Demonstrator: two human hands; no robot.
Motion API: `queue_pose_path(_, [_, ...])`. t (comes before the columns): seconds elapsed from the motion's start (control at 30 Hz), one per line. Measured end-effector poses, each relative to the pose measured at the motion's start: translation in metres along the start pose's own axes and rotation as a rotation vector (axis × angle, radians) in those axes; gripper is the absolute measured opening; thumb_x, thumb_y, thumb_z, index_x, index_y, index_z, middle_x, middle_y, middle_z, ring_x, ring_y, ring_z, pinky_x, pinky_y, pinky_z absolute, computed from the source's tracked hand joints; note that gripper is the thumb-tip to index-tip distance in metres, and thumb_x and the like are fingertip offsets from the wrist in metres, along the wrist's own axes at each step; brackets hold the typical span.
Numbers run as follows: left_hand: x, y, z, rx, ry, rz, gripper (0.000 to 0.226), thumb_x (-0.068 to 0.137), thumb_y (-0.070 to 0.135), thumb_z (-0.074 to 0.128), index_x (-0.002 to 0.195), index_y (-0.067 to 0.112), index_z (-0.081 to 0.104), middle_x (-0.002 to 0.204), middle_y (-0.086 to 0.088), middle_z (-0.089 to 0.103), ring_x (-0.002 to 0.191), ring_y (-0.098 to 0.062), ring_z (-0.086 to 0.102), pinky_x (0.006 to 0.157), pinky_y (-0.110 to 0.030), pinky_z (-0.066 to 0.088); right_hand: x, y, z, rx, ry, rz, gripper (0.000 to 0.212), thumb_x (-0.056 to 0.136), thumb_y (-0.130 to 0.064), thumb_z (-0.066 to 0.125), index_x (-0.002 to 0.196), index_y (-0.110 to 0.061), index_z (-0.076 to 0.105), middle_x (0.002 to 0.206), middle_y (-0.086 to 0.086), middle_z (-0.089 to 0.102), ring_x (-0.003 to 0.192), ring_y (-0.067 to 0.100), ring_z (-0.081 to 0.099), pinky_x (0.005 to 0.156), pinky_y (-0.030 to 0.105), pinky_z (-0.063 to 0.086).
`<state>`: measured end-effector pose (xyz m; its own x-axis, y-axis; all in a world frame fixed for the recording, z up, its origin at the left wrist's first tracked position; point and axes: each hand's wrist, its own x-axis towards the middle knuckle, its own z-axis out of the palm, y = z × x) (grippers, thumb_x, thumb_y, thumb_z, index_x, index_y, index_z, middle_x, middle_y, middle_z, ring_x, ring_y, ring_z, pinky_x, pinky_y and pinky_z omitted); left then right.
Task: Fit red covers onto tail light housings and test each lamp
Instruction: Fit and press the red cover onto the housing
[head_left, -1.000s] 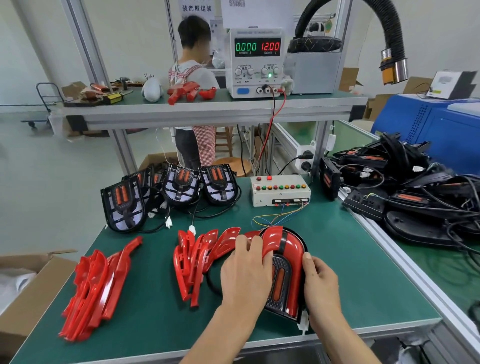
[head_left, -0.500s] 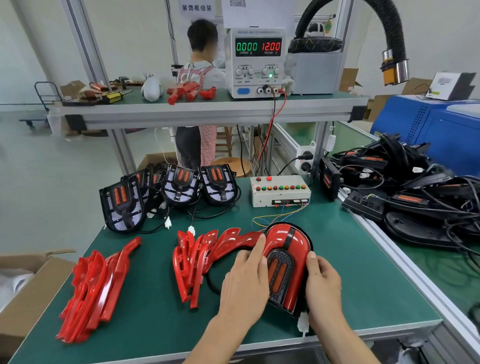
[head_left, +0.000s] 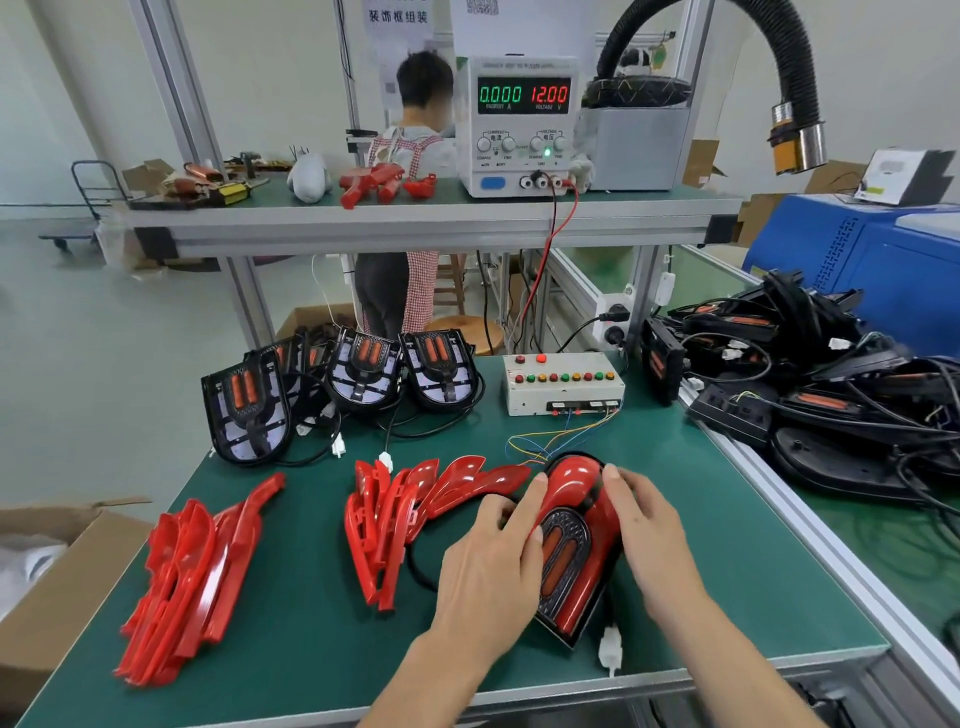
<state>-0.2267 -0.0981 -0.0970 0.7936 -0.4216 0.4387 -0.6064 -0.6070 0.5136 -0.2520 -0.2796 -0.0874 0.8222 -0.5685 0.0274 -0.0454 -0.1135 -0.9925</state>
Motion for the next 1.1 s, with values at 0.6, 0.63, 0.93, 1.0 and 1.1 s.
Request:
queue_pose_path(0.6, [0.008,-0.002,-0.001,0.047,-0.021,0.109,0.053,0.103,0.040,0.039,0.156,0.040,0.034,0.115,0.010,0.048,0.084,-0.007,0.053,0.060,-0.024,0.045,0.045,-0.029,-0.002,-0.278,-0.290,0.111,0.041,0.084,-0.054,0.074,0.097,-0.015,0.068,0.088,0.005,0.077,0.084,0.026,0.075,0.081,0.042,0.061])
queue_pose_path(0.63, [0.008,-0.002,0.000,0.043,-0.022,0.104,0.054,0.103,0.040,0.039,0.156,0.041,0.032,0.115,0.011,0.047,0.084,-0.006,0.053,0.060,-0.024,0.045,0.045,-0.029,-0.001,-0.275,-0.282,0.104,0.039,0.084,-0.053,0.075,0.096,-0.016,0.069,0.087,0.004,0.077,0.084,0.026,0.075,0.082,0.042,0.061])
queue_pose_path(0.93, [0.000,-0.007,0.001,-0.577,0.045,-0.356,0.041,0.095,0.042,0.066,0.133,0.045,0.051,0.111,0.023,0.063,0.111,0.003,0.058,0.088,-0.009,0.045,0.046,-0.027,-0.001,-0.146,-0.211,0.152,0.033,0.082,-0.044,0.079,0.088,-0.012,0.071,0.078,0.008,0.077,0.068,0.028,0.074,0.068,0.040,0.064])
queue_pose_path(1.0, [-0.005,-0.010,0.002,-0.664,0.094,-0.487,0.022,0.099,0.034,0.064,0.118,0.042,0.059,0.104,0.022,0.068,0.102,0.002,0.063,0.082,-0.007,0.045,0.046,-0.027,-0.004,-0.087,-0.197,0.179,0.032,0.083,-0.041,0.079,0.088,-0.011,0.070,0.073,0.007,0.075,0.062,0.026,0.072,0.062,0.037,0.063])
queue_pose_path(1.1, [-0.010,-0.007,0.005,-0.734,0.066,-0.615,0.014,0.101,0.036,0.060,0.114,0.036,0.065,0.103,0.021,0.071,0.098,0.011,0.062,0.078,-0.004,0.045,0.047,-0.025,-0.006,-0.048,-0.179,0.206,0.035,0.083,-0.040,0.079,0.093,-0.008,0.070,0.074,0.007,0.075,0.062,0.025,0.071,0.061,0.036,0.061])
